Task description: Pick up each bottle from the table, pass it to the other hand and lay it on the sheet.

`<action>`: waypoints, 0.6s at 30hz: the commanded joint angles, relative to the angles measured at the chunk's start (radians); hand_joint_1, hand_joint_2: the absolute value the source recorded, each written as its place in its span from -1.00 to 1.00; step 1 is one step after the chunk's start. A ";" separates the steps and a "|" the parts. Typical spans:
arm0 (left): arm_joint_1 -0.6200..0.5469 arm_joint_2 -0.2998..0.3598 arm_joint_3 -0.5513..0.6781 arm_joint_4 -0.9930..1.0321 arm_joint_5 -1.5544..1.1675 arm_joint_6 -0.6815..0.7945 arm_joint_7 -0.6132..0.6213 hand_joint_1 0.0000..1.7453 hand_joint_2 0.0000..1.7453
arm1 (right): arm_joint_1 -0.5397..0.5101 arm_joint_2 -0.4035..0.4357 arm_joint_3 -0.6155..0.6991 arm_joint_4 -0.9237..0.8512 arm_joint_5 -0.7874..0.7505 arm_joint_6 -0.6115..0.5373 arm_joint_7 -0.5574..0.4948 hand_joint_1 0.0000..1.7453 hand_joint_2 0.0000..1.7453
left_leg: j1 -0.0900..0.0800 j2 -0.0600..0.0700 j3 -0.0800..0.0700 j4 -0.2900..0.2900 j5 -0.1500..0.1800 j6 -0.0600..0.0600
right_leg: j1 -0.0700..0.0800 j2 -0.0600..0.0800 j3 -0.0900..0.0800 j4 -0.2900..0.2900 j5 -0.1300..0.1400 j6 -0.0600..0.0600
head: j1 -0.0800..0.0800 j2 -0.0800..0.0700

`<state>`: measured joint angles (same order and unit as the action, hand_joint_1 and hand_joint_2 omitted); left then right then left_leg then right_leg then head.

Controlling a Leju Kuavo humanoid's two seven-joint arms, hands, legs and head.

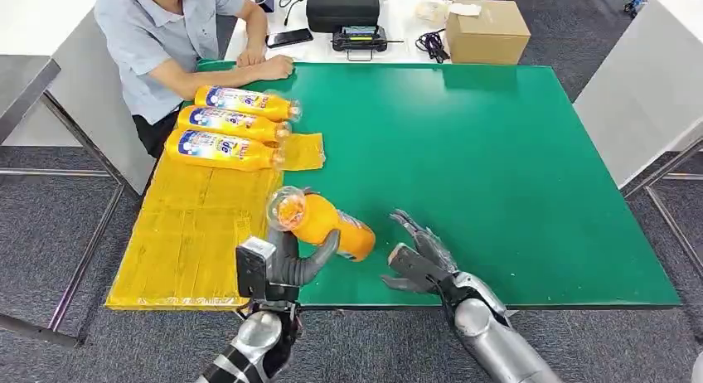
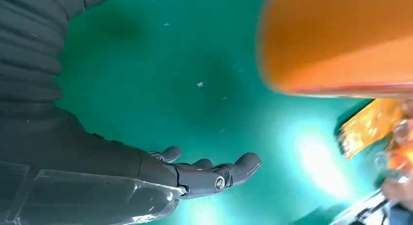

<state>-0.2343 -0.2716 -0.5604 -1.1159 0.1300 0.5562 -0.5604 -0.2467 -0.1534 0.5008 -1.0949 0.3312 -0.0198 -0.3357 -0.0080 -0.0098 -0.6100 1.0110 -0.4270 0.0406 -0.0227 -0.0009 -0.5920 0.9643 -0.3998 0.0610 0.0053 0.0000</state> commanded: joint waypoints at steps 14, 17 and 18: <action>-0.009 0.073 0.325 -0.010 -1.665 0.142 0.454 1.00 1.00 | 0.015 0.056 -0.154 0.014 0.076 0.005 -0.050 -1.00 1.00 | 0.002 0.006 0.006 -0.001 -0.002 -0.003 | 0.002 0.004 0.004 0.000 -0.001 -0.004 | 0.000 0.000; -0.085 0.135 0.199 0.148 -1.701 0.142 0.621 1.00 1.00 | 0.037 0.065 -0.181 -0.005 0.080 0.005 -0.057 -1.00 1.00 | 0.002 0.001 0.007 -0.002 0.000 -0.004 | 0.002 0.000 0.005 -0.001 -0.001 -0.004 | 0.000 0.000; -0.104 0.145 0.167 0.182 -1.701 0.142 0.657 1.00 1.00 | 0.042 0.068 -0.189 -0.012 0.080 0.005 -0.058 -1.00 1.00 | 0.002 0.000 0.005 -0.002 0.000 -0.003 | 0.002 -0.001 0.004 -0.001 -0.001 -0.003 | 0.000 0.000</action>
<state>-0.1879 -0.2893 -0.2235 -1.2087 -1.5085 0.6996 -0.1454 -0.2092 -0.1236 0.3837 -1.1196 0.4067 -0.0233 -0.3842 -0.0073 -0.0092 -0.6089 1.0109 -0.4265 0.0406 -0.0220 -0.0007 -0.5921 0.9643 -0.3997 0.0609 0.0053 0.0000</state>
